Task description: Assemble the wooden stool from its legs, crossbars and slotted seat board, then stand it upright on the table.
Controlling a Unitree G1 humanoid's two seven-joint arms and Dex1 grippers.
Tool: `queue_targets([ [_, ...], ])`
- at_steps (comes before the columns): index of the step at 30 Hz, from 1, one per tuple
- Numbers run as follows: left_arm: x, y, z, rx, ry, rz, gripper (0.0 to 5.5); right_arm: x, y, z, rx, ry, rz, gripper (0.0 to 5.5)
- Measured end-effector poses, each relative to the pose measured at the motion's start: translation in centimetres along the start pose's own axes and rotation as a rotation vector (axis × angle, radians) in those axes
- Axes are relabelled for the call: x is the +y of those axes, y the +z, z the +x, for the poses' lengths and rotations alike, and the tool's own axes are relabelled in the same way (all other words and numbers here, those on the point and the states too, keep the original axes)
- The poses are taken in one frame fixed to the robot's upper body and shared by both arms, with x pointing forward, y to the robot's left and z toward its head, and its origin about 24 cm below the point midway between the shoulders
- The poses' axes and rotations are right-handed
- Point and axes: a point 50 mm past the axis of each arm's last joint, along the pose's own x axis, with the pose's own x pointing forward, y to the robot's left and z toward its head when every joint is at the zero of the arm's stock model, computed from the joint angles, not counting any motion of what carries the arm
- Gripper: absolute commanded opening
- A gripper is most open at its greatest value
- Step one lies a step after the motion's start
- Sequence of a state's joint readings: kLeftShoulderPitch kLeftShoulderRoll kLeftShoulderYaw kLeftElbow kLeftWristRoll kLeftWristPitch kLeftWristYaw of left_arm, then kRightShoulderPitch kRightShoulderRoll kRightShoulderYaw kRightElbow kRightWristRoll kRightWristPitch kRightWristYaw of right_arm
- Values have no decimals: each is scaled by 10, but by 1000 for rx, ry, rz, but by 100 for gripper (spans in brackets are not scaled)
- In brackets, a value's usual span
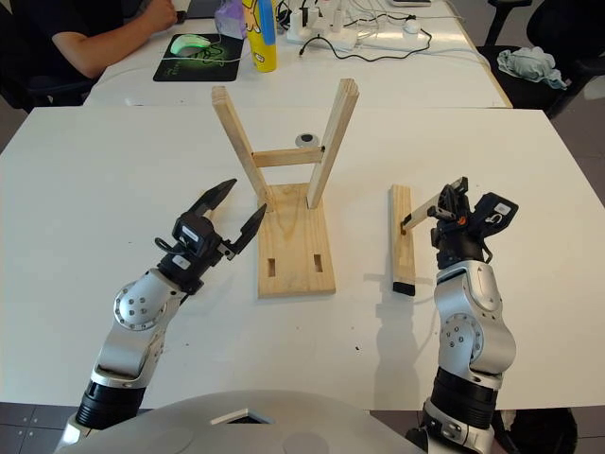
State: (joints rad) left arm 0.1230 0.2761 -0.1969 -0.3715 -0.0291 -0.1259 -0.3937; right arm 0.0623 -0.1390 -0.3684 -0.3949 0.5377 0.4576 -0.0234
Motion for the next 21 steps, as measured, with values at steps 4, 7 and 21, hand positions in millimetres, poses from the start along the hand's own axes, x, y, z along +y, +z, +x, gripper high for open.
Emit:
queue_targets([
  [4,0,0,0,1,-1,1,308,0,0,0,1,1,2,43],
  [7,0,0,0,1,-1,0,308,0,-1,-1,7,4,10,43],
  [21,1,-1,-1,12,-11,-5,308,9,-5,-10,4,48,-80,43],
])
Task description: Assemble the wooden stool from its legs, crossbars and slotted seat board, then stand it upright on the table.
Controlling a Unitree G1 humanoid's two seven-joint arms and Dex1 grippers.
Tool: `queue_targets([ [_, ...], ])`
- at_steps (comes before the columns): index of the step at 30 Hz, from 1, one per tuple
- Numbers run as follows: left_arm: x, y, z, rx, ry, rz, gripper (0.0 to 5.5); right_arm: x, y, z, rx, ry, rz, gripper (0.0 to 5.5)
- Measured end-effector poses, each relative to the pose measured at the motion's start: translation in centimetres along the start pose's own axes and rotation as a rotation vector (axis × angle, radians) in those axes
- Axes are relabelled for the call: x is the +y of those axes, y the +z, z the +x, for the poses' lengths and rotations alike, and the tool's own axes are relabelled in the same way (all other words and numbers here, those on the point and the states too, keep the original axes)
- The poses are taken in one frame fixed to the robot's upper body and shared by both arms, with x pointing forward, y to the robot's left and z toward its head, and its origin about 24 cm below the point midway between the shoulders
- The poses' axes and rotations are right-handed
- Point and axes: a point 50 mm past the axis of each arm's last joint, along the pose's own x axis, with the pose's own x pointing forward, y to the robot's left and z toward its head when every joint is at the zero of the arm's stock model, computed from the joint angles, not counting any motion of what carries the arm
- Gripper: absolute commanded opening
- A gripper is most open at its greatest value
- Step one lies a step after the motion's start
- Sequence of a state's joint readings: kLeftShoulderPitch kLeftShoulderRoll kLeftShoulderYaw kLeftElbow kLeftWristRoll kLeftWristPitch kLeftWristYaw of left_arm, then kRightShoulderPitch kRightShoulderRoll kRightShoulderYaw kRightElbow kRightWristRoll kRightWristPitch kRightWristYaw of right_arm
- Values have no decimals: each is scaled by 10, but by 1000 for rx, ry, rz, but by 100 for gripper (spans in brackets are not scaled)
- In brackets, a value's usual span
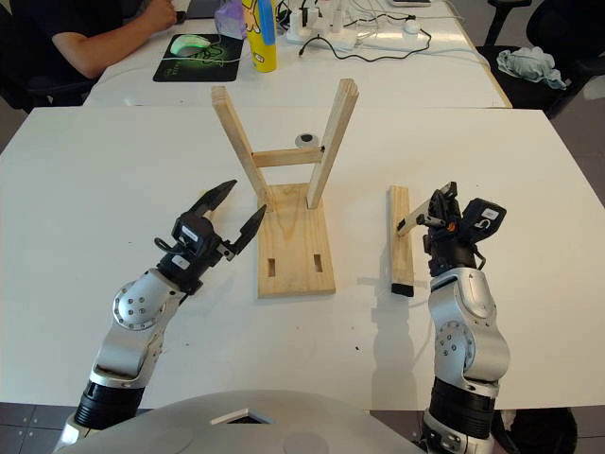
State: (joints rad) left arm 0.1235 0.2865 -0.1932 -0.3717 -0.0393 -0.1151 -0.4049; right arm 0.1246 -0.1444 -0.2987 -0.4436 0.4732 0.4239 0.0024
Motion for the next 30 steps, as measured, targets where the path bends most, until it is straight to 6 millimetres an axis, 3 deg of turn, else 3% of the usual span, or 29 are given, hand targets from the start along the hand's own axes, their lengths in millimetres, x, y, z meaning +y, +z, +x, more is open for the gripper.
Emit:
queue_targets([
  [13,0,0,0,3,-2,0,308,-16,1,11,-11,-67,66,43],
  [24,1,0,0,6,-5,1,308,10,-17,7,12,21,-159,43],
  [30,2,0,1,10,-14,6,308,9,-22,-1,-6,34,-165,43],
])
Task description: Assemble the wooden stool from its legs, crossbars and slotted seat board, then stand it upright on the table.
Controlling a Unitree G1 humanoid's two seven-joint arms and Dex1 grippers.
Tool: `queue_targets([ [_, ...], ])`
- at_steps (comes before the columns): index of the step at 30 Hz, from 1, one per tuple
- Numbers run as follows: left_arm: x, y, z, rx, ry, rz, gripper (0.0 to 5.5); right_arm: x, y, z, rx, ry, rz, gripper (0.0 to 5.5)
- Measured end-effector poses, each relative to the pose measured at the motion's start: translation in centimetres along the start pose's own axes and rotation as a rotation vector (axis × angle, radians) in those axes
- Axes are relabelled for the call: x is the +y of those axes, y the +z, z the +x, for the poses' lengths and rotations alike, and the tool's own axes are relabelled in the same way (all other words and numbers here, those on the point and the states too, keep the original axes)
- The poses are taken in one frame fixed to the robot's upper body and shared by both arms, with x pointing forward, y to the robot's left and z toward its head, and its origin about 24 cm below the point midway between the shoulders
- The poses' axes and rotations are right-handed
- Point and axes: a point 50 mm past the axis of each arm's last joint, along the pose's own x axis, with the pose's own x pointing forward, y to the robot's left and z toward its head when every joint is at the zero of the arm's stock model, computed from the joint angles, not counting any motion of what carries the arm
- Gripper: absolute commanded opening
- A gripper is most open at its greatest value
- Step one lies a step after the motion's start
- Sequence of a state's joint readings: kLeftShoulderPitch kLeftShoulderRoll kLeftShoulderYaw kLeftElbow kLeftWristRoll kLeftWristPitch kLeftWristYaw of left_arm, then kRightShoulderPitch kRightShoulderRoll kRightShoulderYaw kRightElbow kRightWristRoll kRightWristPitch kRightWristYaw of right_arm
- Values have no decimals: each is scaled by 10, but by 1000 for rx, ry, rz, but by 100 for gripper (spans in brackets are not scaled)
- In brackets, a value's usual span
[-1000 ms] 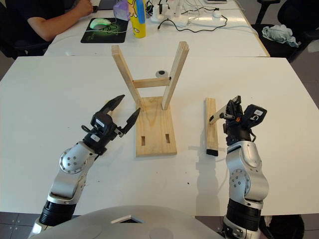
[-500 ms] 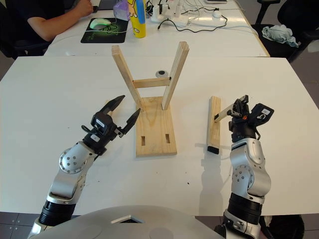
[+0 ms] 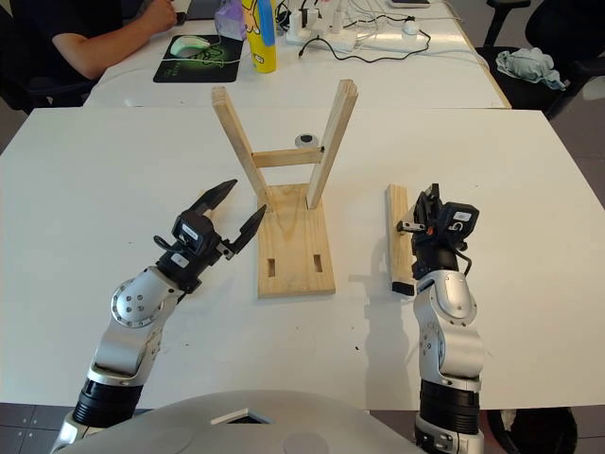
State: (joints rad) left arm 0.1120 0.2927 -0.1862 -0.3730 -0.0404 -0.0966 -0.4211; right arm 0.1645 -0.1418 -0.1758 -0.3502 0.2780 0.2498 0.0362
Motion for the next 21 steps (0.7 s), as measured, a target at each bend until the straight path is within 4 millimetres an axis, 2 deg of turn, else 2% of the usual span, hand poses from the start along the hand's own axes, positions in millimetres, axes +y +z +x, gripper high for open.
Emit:
queue_targets([
  [14,2,4,5,-22,-4,11,308,-3,-7,-5,-29,41,-42,43],
  [21,3,3,6,-22,-3,9,308,-2,-5,-2,-21,54,-56,43],
])
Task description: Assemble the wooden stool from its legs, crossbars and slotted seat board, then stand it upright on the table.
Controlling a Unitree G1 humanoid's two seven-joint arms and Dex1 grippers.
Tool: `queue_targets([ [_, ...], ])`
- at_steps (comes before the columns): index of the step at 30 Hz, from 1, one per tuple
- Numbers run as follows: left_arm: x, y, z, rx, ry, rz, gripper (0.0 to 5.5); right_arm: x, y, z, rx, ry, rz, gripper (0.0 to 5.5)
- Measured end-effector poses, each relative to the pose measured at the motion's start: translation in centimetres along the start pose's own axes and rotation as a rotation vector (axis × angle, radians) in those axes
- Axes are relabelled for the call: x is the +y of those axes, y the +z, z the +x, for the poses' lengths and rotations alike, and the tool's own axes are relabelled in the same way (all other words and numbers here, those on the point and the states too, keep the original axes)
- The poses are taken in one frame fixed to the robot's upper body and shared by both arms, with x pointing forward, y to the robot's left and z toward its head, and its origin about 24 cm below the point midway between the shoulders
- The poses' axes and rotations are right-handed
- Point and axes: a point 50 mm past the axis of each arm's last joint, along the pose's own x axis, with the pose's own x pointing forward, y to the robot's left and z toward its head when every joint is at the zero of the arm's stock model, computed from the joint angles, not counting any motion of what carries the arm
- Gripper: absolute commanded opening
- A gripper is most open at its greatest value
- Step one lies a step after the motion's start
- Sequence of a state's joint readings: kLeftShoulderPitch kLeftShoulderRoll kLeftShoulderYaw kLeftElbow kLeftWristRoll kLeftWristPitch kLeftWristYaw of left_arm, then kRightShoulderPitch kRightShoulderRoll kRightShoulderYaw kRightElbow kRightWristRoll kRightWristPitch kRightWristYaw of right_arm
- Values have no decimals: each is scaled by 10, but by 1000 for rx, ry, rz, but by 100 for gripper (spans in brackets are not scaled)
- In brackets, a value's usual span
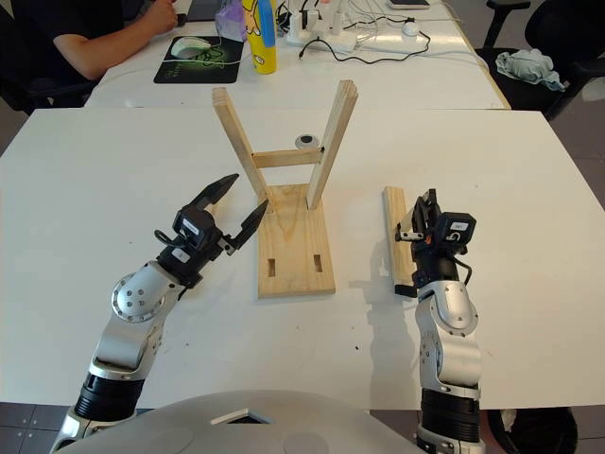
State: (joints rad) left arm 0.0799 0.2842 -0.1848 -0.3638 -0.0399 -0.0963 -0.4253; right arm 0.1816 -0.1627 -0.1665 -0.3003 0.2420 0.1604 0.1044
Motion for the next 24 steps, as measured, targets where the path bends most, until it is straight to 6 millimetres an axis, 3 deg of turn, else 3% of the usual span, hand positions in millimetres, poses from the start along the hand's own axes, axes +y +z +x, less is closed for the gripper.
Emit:
queue_targets([
  [11,0,0,0,-5,22,-2,308,0,5,9,24,31,-17,43],
  [12,0,0,0,-6,23,-2,308,0,5,9,22,32,-18,86],
  [16,-1,-2,-2,0,28,-5,308,0,-10,2,107,33,1,157],
  [24,-2,-3,-3,4,34,-7,308,10,19,9,-14,80,21,248],
])
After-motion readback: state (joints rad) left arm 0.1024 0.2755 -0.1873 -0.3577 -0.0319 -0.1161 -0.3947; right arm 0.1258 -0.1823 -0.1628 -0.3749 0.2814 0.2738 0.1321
